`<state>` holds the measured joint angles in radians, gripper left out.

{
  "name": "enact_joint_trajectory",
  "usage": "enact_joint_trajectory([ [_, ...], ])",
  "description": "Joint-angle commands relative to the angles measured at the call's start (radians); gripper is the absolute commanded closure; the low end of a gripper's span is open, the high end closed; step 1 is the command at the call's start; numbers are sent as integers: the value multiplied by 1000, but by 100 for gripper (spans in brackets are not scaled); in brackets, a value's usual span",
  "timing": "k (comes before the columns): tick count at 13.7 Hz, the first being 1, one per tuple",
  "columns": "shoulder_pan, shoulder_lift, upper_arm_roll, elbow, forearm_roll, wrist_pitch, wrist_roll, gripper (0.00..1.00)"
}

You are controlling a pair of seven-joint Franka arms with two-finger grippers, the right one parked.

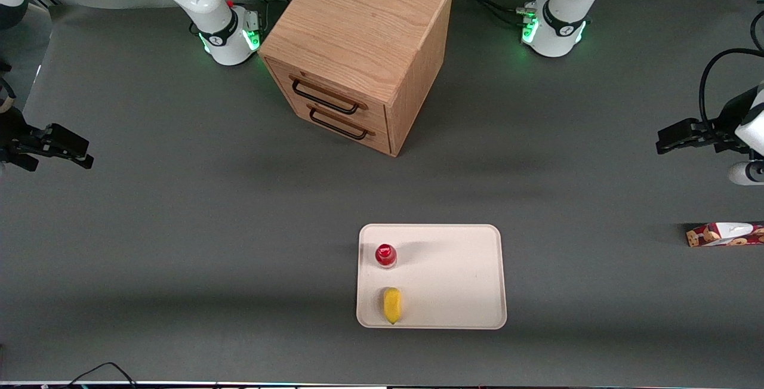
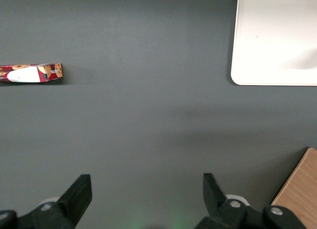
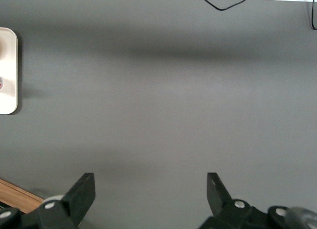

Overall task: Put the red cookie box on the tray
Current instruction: 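Move the left gripper down over the red plaid cookie box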

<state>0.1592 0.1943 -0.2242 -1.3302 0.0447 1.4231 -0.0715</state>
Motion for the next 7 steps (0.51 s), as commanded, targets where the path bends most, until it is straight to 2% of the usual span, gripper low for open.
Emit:
enact_joint_trajectory([
  [1, -67, -22, 84, -24, -20, 4, 24, 0],
  [4, -70, -13, 92, -18, -31, 19, 76, 0],
  [7, -64, 29, 190, -12, -20, 74, 308, 0],
])
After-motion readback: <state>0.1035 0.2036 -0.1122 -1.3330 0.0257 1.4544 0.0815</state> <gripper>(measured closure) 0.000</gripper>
